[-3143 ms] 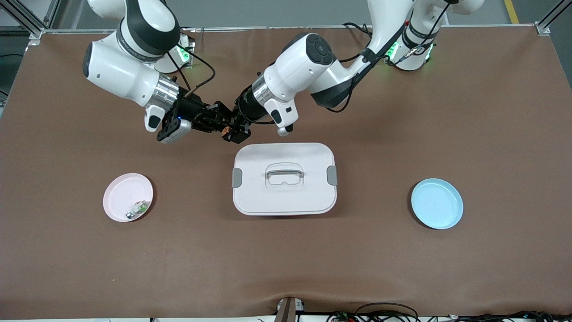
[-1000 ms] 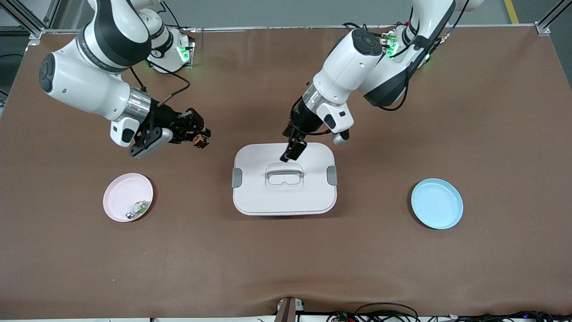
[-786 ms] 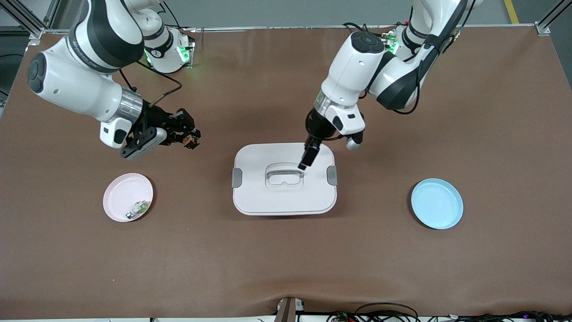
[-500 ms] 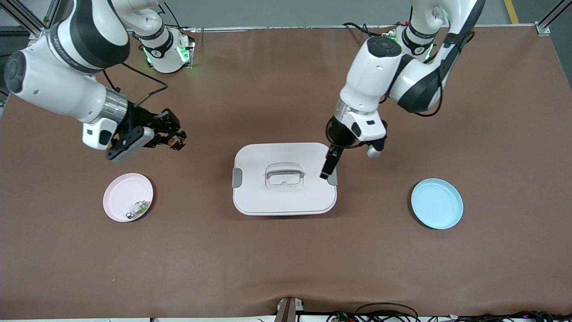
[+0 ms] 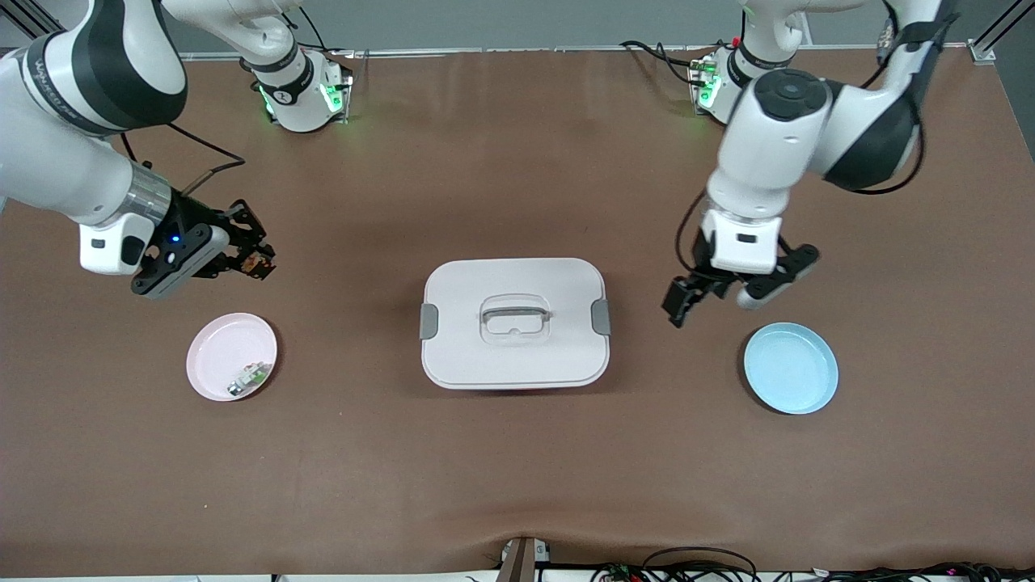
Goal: Transfer orange switch to right arm and place
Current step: 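Open the left gripper and pull it back from the switch, then carry the switch with the right gripper toward the pink plate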
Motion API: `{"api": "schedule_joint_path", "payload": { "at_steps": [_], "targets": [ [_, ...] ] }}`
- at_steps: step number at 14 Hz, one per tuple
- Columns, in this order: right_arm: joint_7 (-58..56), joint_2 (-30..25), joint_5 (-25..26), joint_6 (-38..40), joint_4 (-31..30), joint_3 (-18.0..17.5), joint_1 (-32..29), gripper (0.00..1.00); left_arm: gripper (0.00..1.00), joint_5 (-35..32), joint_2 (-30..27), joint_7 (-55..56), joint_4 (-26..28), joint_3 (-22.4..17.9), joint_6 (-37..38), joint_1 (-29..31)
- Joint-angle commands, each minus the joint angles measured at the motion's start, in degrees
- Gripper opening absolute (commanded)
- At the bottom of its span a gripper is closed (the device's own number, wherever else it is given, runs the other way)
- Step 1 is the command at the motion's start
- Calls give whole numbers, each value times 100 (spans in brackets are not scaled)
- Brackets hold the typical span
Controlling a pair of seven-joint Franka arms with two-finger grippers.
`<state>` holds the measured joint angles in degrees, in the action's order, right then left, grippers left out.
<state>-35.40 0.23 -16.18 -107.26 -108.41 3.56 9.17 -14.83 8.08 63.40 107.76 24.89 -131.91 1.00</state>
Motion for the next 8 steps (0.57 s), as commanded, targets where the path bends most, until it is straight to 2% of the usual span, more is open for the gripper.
{"api": "schedule_joint_path", "payload": {
  "at_steps": [1,4,8],
  "targets": [
    [-291,47,350,284,267,-84,-222,0,100,-3,-52,-336,-193,25,201,285],
    [-642,47,922,425,399,-84,-257,0,100,-38,-52,-1263,-212,8,228,628],
    [-1705,292,1011,434,390,-84,-591,0,100,-38,-8,-3092,-141,8,228,1383]
  ]
}}
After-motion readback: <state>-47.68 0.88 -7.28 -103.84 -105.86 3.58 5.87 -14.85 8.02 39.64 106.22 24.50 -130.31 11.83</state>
